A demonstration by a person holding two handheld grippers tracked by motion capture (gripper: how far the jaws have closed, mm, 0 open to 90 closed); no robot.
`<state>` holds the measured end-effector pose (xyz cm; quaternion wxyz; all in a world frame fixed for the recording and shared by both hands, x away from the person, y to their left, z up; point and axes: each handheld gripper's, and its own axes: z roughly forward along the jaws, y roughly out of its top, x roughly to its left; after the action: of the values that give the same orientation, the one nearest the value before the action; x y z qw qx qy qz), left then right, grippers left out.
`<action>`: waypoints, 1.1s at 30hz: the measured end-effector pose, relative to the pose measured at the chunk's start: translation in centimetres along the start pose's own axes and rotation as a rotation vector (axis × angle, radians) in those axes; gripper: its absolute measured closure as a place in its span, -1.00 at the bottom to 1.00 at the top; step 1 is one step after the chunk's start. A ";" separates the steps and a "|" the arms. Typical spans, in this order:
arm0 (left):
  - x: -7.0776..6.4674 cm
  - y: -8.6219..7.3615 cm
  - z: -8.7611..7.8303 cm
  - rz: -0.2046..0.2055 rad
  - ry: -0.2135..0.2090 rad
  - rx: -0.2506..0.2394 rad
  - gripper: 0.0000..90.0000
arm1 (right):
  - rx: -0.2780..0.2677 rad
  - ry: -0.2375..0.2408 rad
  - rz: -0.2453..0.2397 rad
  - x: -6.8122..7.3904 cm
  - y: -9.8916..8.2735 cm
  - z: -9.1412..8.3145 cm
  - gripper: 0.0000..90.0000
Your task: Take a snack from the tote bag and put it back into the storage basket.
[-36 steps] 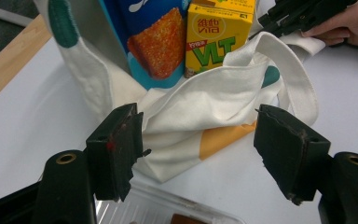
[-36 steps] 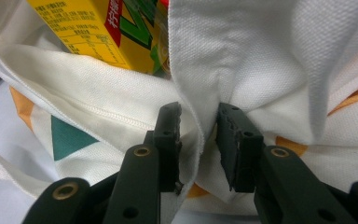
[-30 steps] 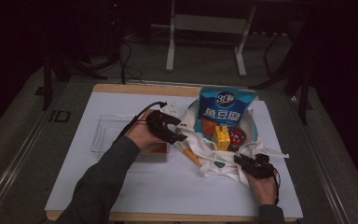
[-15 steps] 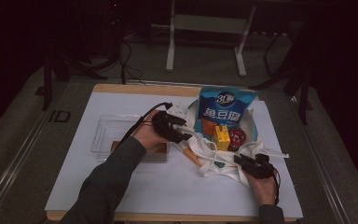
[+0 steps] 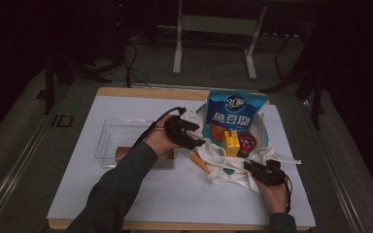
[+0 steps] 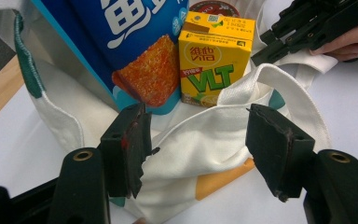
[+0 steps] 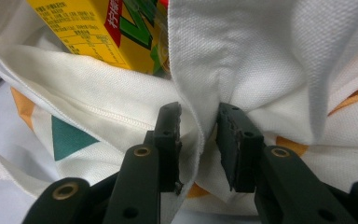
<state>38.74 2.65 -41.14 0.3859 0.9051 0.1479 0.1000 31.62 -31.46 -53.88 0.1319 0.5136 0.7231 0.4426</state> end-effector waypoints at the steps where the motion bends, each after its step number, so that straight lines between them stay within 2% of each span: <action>1: 0.0 0.0 0.1 -0.005 -0.002 -0.002 -0.14 | 0.000 0.000 0.001 0.0 0.0 0.0 0.54; 9: 0.0 0.7 0.5 -0.007 0.000 -0.004 -0.17 | -0.001 -0.001 -0.003 0.0 0.0 0.0 0.54; 16: -0.2 1.2 1.3 -0.022 -0.019 -0.017 -0.20 | 0.000 0.000 -0.003 0.0 0.0 0.0 0.54; 24: -0.2 1.6 2.2 -0.019 -0.026 -0.010 -0.21 | 0.000 0.000 -0.002 0.0 0.0 0.0 0.54; 33: 0.3 1.9 2.9 -0.051 -0.018 -0.026 -0.26 | 0.000 0.000 -0.001 0.0 0.0 0.0 0.54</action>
<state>40.24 -0.42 -41.75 0.4016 0.8967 0.1661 0.0839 31.62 -31.47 -53.88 0.1321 0.5132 0.7236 0.4423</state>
